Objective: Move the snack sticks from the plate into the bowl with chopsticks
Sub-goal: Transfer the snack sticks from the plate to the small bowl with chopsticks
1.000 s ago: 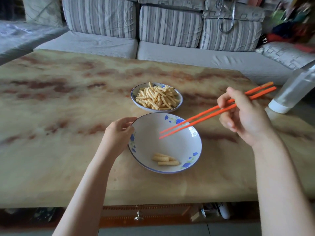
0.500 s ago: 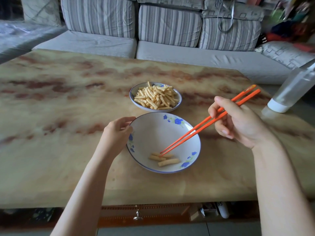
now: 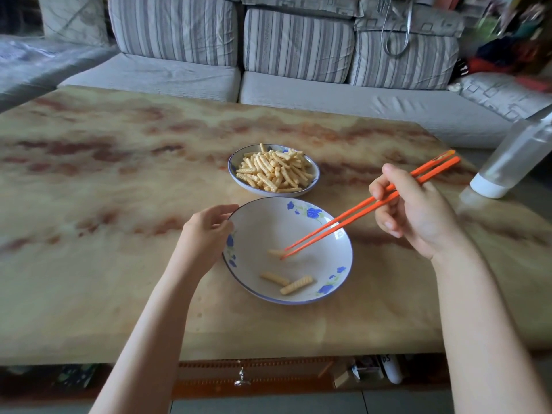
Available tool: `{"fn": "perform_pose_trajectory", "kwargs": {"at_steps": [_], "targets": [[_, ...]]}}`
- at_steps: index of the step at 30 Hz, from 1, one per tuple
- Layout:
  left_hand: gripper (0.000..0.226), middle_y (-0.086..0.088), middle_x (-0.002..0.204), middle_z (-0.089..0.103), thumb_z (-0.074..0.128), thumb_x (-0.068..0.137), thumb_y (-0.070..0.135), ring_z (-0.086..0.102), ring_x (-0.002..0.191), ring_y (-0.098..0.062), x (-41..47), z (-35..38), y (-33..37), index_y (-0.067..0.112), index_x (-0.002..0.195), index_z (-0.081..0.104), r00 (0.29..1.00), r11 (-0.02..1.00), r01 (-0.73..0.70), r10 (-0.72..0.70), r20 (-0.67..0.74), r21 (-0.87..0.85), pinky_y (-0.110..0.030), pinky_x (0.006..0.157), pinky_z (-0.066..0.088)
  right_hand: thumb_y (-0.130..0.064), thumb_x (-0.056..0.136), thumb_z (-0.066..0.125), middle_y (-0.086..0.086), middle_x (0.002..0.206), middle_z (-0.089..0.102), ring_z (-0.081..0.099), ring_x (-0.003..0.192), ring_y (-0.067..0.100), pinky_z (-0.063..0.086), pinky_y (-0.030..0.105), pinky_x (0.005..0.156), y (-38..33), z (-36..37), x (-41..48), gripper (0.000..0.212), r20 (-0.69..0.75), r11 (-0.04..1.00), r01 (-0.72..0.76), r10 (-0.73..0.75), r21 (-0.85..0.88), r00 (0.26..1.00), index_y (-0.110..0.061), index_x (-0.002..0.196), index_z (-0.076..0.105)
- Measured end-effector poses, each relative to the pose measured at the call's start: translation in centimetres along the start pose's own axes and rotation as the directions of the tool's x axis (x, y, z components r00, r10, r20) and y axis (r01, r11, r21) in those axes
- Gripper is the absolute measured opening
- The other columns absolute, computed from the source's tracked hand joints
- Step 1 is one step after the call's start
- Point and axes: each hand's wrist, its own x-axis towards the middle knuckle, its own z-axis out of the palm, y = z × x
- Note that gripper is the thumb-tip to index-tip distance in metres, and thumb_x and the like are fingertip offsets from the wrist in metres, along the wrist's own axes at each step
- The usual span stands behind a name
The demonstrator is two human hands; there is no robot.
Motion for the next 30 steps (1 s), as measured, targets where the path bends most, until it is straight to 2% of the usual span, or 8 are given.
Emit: {"fn": "perform_pose_trajectory", "kwargs": {"at_steps": [3, 7, 11, 14, 17, 21, 26, 30], "targets": [[0.042, -0.002, 0.103, 0.069, 0.048, 0.086, 0.0, 0.061, 0.085, -0.016, 0.0, 0.0, 0.0, 0.023, 0.115, 0.069, 1.0, 1.0, -0.003, 0.003, -0.004, -0.001, -0.023, 0.072, 0.048, -0.025, 0.102, 0.037, 0.007, 0.054, 0.043, 0.033, 0.03, 0.014, 0.023, 0.018, 0.035, 0.0, 0.5, 0.4, 0.045, -0.121, 0.987, 0.064, -0.046, 0.149, 0.992, -0.013, 0.061, 0.05], [0.042, 0.0, 0.101, 0.069, 0.048, 0.086, 0.001, 0.061, 0.086, -0.015, 0.0, 0.0, 0.0, 0.024, 0.114, 0.069, 1.0, 1.0, 0.001, -0.001, -0.006, 0.001, -0.015, 0.067, 0.045, -0.019, 0.102, 0.036, -0.006, 0.052, 0.053, 0.036, 0.031, 0.012, 0.024, 0.018, 0.037, 0.1, 1.7, 1.4, 0.039, -0.332, 0.933, 0.174, -0.064, 0.314, 0.941, -0.011, 0.065, 0.046], [0.042, -0.001, 0.103, 0.069, 0.048, 0.086, 0.002, 0.062, 0.085, -0.015, 0.0, 0.0, 0.1, 0.025, 0.114, 0.069, 1.0, 1.0, 0.01, -0.01, 0.001, -0.014, -0.015, 0.067, 0.046, -0.02, 0.102, 0.036, -0.008, 0.044, 0.05, 0.04, 0.032, 0.013, 0.025, 0.022, 0.038, 0.6, 3.1, 2.5, 0.038, -0.49, 0.929, 0.221, -0.05, 0.296, 0.87, -0.011, 0.066, 0.047], [0.042, -0.001, 0.103, 0.07, 0.048, 0.086, 0.001, 0.063, 0.086, -0.015, 0.0, 0.0, 0.0, 0.025, 0.113, 0.069, 1.0, 1.0, 0.005, -0.005, 0.003, -0.013, -0.018, 0.069, 0.047, -0.023, 0.102, 0.034, -0.006, 0.038, 0.045, 0.041, 0.031, 0.013, 0.027, 0.02, 0.037, 1.4, 3.9, 3.3, 0.04, -0.561, 0.946, 0.218, -0.048, 0.239, 0.826, -0.012, 0.065, 0.047], [0.042, 0.001, 0.103, 0.07, 0.048, 0.086, 0.001, 0.063, 0.086, -0.015, 0.1, -0.1, 0.0, 0.025, 0.113, 0.069, 1.0, 1.0, 0.005, -0.005, 0.0, -0.012, -0.02, 0.07, 0.048, -0.023, 0.102, 0.034, -0.003, 0.034, 0.044, 0.041, 0.031, 0.014, 0.029, 0.019, 0.036, 2.5, 4.3, 3.7, 0.042, -0.594, 0.947, 0.228, -0.052, 0.225, 0.803, -0.011, 0.065, 0.047], [0.041, 0.002, 0.098, 0.069, 0.049, 0.086, 0.001, 0.061, 0.075, -0.007, 0.1, -0.1, 0.1, 0.025, 0.112, 0.069, 1.0, 1.0, 0.005, -0.005, 0.0, -0.008, -0.014, 0.067, 0.046, -0.025, 0.103, 0.033, -0.003, 0.034, 0.045, 0.042, 0.033, 0.014, 0.032, 0.02, 0.038, 3.5, 4.4, 4.1, 0.043, -0.586, 0.951, 0.223, -0.057, 0.214, 0.808, -0.012, 0.065, 0.048], [0.041, 0.001, 0.1, 0.069, 0.049, 0.086, 0.001, 0.063, 0.081, -0.013, 0.1, -0.1, 0.0, 0.024, 0.113, 0.069, 1.0, 1.0, 0.005, -0.005, 0.0, -0.017, -0.017, 0.068, 0.048, -0.026, 0.103, 0.033, -0.002, 0.036, 0.048, 0.044, 0.035, 0.014, 0.033, 0.021, 0.039, 3.6, 3.9, 4.0, 0.044, -0.549, 0.959, 0.224, -0.094, 0.175, 0.83, -0.012, 0.066, 0.052], [0.041, 0.001, 0.099, 0.069, 0.049, 0.087, 0.001, 0.062, 0.076, -0.009, 0.0, -0.2, 0.0, 0.024, 0.114, 0.068, 1.0, 1.0, 0.003, -0.003, 0.006, -0.008, -0.007, 0.057, 0.045, -0.026, 0.103, 0.034, -0.003, 0.037, 0.048, 0.042, 0.034, 0.015, 0.032, 0.021, 0.039, 2.6, 2.9, 3.2, 0.042, -0.535, 0.954, 0.253, -0.132, 0.158, 0.834, -0.013, 0.067, 0.051]]}}
